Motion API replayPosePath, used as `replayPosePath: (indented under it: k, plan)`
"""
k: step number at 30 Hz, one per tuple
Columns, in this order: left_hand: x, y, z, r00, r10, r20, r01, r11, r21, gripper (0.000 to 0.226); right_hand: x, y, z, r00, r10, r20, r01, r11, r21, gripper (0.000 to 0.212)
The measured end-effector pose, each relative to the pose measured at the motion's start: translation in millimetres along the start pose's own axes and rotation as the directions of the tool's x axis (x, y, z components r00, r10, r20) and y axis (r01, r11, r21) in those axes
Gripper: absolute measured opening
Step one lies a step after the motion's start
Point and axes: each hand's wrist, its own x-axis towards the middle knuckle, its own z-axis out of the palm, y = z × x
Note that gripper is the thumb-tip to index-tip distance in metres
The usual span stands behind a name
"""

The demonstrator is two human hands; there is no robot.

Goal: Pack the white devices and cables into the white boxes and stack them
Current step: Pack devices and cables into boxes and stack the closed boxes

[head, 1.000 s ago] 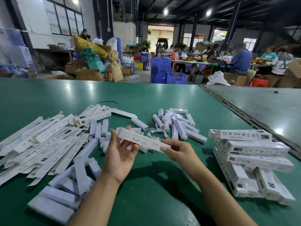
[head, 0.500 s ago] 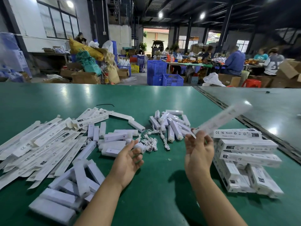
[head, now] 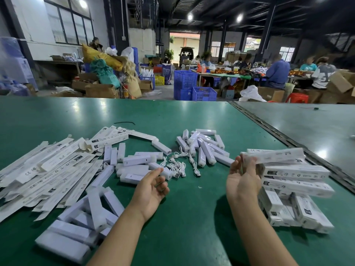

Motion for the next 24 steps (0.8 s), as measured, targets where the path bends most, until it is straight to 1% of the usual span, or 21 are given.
replayPosePath:
  k: [1,4,6,9,11,13,15,17,19,20,21,22,23,24]
  plan:
    - [0,0,0,1.0,-0.002,0.001,0.002,1.0,-0.002,0.011,0,-2,-1,0.999,0.028,0.035,-0.028,0.999,0.021,0.006]
    - [-1,1,1,1.0,-0.008,-0.003,0.008,1.0,-0.015,0.011,3,-6,-4,0.986,0.132,0.103,-0.139,0.988,0.069,0.008]
    - [-2,1,2,1.0,-0.012,-0.008,0.012,1.0,-0.013,0.011,6,-6,-5,0.982,0.167,0.092,-0.176,0.979,0.106,0.008]
    - [-2,1,3,1.0,-0.016,-0.01,0.016,1.0,-0.004,0.01,12,-5,-5,0.983,0.171,0.069,-0.179,0.974,0.136,0.008]
    - [-1,1,3,1.0,-0.018,-0.006,0.018,1.0,-0.001,0.011,17,-6,-5,0.982,0.175,0.069,-0.182,0.977,0.114,0.007]
    - [-1,1,2,1.0,-0.018,-0.003,0.018,1.0,-0.003,0.011,21,-5,-6,0.977,0.202,0.071,-0.206,0.977,0.062,0.014]
    - [-1,0,1,1.0,-0.017,0.0,0.017,1.0,-0.005,0.011,21,-5,-8,0.965,0.247,0.093,-0.248,0.969,0.006,0.019]
    - [0,-1,1,1.0,0.009,0.004,-0.009,1.0,0.013,0.009,18,-4,-11,0.945,0.303,0.126,-0.299,0.953,-0.052,0.015]
    - [0,-3,1,0.995,0.096,-0.006,-0.095,0.991,0.094,0.007,15,-1,-13,0.93,0.341,0.139,-0.327,0.938,-0.112,0.008]
    - [-1,-5,1,0.983,0.183,-0.015,-0.177,0.964,0.197,0.009,13,1,-14,0.924,0.354,0.143,-0.335,0.932,-0.14,0.007]
    - [0,-8,1,0.953,0.303,-0.015,-0.278,0.892,0.357,0.012,11,3,-15,0.919,0.366,0.144,-0.342,0.925,-0.166,0.009]
    - [0,-10,0,0.898,0.44,0.01,-0.375,0.753,0.54,0.015,9,5,-16,0.916,0.377,0.14,-0.348,0.918,-0.192,0.011]
    - [0,-13,-1,0.819,0.571,0.061,-0.444,0.562,0.698,0.016,8,7,-16,0.911,0.389,0.134,-0.356,0.909,-0.215,0.01]
    - [-1,-14,-2,0.727,0.675,0.124,-0.47,0.359,0.806,0.015,8,9,-17,0.906,0.403,0.125,-0.368,0.899,-0.237,0.008]
